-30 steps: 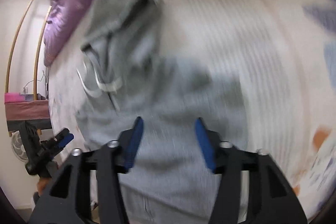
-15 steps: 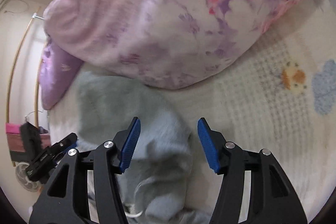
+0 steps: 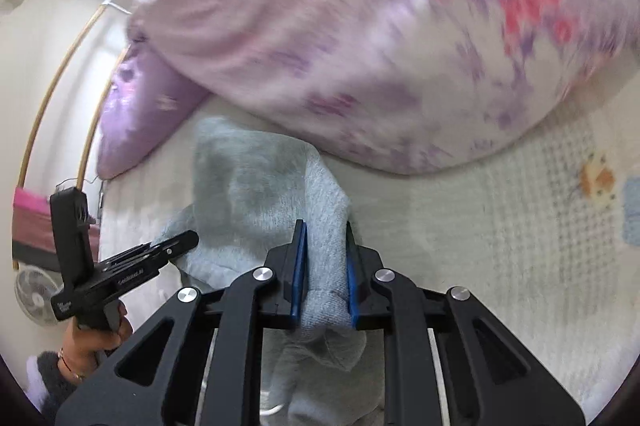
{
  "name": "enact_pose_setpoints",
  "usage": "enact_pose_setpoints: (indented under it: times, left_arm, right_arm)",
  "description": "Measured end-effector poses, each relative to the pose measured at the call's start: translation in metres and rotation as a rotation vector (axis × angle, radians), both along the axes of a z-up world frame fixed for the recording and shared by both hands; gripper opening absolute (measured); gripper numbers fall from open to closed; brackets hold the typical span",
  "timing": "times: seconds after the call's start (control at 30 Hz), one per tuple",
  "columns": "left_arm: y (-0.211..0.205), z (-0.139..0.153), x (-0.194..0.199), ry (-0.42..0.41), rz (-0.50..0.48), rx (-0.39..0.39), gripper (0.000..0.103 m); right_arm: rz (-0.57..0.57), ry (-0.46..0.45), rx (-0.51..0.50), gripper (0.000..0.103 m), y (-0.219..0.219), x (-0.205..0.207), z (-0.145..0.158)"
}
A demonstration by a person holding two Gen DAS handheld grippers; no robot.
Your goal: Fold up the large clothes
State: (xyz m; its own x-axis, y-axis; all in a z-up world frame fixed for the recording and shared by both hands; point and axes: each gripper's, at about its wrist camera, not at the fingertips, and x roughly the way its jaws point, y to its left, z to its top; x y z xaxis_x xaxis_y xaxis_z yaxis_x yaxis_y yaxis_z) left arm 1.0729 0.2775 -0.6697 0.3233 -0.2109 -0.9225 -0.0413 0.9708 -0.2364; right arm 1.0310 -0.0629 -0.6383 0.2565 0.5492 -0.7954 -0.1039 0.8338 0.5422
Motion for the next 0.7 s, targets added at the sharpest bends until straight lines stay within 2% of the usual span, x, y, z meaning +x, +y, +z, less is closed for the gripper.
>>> enact_pose_setpoints:
  times: [0.13,0.2,0.33,0.4,0.47,0.53,0.6,0.63,0.67,0.7]
  left_arm:
    - [0.012,0.052,-0.043,-0.141,0.029,-0.043,0.017]
    - [0.016,0.081,-0.082,-0.204,0.044,-0.071,0.017]
    - [0.003,0.116,-0.158,-0.238,0.067,-0.119,0.017]
    - [-0.007,0.125,-0.193,-0.223,0.079,-0.121,0.017]
    - [-0.014,0.130,-0.242,-0.206,0.097,-0.176,0.017]
    - [-0.011,0.128,-0.284,-0.175,0.110,-0.188,0.017]
    - [-0.018,0.115,-0.318,-0.129,0.133,-0.207,0.017]
    - [-0.023,0.102,-0.337,-0.094,0.136,-0.198,0.017]
    - [-0.025,0.085,-0.352,-0.037,0.162,-0.225,0.017]
    - [-0.026,0.064,-0.366,0.029,0.209,-0.287,0.017]
  right_arm:
    - [0.031,-0.103,0.011,0.015,-0.006,-0.036,0.046]
    - [0.065,-0.149,0.002,0.015,-0.010,-0.060,0.068]
    - [0.119,-0.193,-0.001,0.015,0.006,-0.123,0.107]
    - [0.147,-0.169,0.003,0.015,0.005,-0.154,0.115]
    - [0.166,-0.143,-0.001,0.015,0.001,-0.190,0.120]
    - [0.179,-0.096,-0.034,0.015,0.006,-0.218,0.114]
    - [0.175,-0.018,-0.022,0.015,-0.002,-0.246,0.102]
    - [0.156,0.043,-0.013,0.015,-0.008,-0.263,0.086]
    - [0.161,0.091,-0.017,0.016,-0.011,-0.275,0.070]
    - [0.166,0.123,-0.029,0.016,-0.014,-0.286,0.061]
